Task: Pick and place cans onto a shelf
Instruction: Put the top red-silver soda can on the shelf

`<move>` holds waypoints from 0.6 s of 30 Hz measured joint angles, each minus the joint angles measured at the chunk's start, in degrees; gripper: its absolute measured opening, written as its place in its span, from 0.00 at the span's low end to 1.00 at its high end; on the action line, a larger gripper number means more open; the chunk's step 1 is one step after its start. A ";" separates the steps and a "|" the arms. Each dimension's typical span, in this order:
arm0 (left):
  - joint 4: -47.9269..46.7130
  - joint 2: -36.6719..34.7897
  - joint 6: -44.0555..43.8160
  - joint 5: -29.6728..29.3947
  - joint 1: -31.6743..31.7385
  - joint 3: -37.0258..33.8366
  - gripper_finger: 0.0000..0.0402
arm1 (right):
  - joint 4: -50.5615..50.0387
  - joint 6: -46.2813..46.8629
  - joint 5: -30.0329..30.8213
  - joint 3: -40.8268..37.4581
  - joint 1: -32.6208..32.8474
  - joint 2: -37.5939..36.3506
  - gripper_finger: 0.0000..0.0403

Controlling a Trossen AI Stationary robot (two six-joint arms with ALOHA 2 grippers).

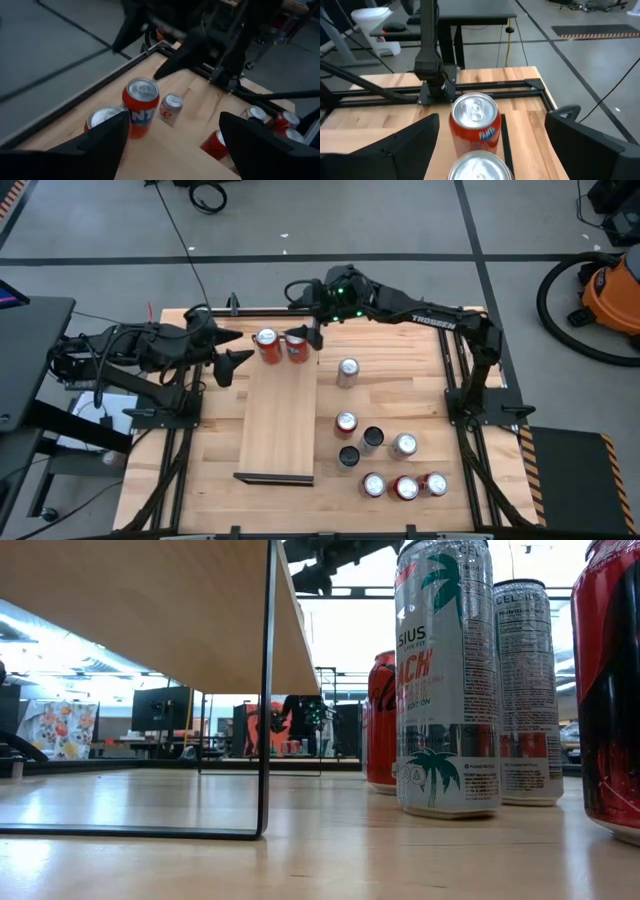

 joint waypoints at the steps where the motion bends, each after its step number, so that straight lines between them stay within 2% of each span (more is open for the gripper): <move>1: -0.10 0.00 -0.99 -0.02 0.12 0.00 0.80 | -1.20 -0.15 -0.32 0.39 -0.19 -0.46 0.93; 11: 1.64 -0.11 -2.87 1.12 1.69 0.00 0.80 | -18.13 -5.38 1.39 1.03 -1.40 -6.31 0.93; 15: 3.34 -0.18 0.31 3.02 1.53 0.07 0.80 | -25.61 -5.47 3.53 1.03 -1.39 -8.03 0.93; 18: 5.55 0.04 5.04 2.16 1.62 0.07 0.80 | -29.87 -5.42 4.59 1.01 -0.87 -9.30 0.92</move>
